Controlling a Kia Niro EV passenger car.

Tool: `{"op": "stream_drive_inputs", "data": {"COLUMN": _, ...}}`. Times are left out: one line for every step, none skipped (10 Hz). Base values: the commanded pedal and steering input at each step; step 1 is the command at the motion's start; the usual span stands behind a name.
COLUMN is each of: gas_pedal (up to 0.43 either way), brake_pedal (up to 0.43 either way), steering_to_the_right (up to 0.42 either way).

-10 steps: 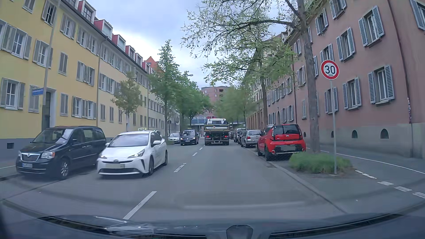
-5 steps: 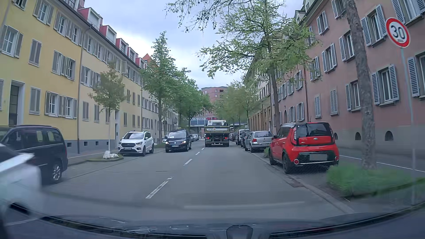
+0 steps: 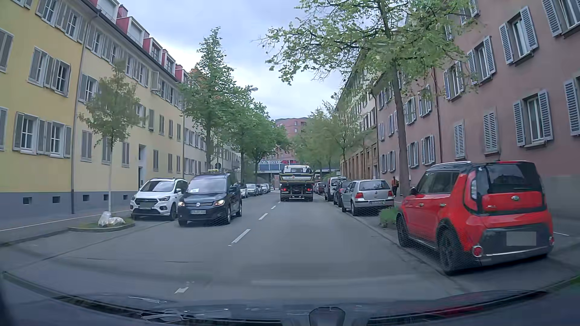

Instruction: Follow the waypoints while adhering to traffic rules and regulations

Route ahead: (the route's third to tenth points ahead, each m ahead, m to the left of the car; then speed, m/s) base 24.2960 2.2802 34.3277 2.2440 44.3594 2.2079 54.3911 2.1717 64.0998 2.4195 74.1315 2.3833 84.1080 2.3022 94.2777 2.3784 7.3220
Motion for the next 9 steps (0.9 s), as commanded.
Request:
{"op": "stream_drive_inputs", "data": {"gas_pedal": 0.098, "brake_pedal": 0.0, "steering_to_the_right": -0.003}}
{"op": "stream_drive_inputs", "data": {"gas_pedal": 0.098, "brake_pedal": 0.0, "steering_to_the_right": -0.003}}
{"op": "stream_drive_inputs", "data": {"gas_pedal": 0.098, "brake_pedal": 0.0, "steering_to_the_right": -0.002}}
{"op": "stream_drive_inputs", "data": {"gas_pedal": 0.098, "brake_pedal": 0.0, "steering_to_the_right": -0.001}}
{"op": "stream_drive_inputs", "data": {"gas_pedal": 0.098, "brake_pedal": 0.0, "steering_to_the_right": -0.001}}
{"op": "stream_drive_inputs", "data": {"gas_pedal": 0.098, "brake_pedal": 0.0, "steering_to_the_right": 0.0}}
{"op": "stream_drive_inputs", "data": {"gas_pedal": 0.098, "brake_pedal": 0.0, "steering_to_the_right": 0.0}}
{"op": "stream_drive_inputs", "data": {"gas_pedal": 0.098, "brake_pedal": 0.0, "steering_to_the_right": 0.0}}
{"op": "stream_drive_inputs", "data": {"gas_pedal": 0.098, "brake_pedal": 0.0, "steering_to_the_right": 0.001}}
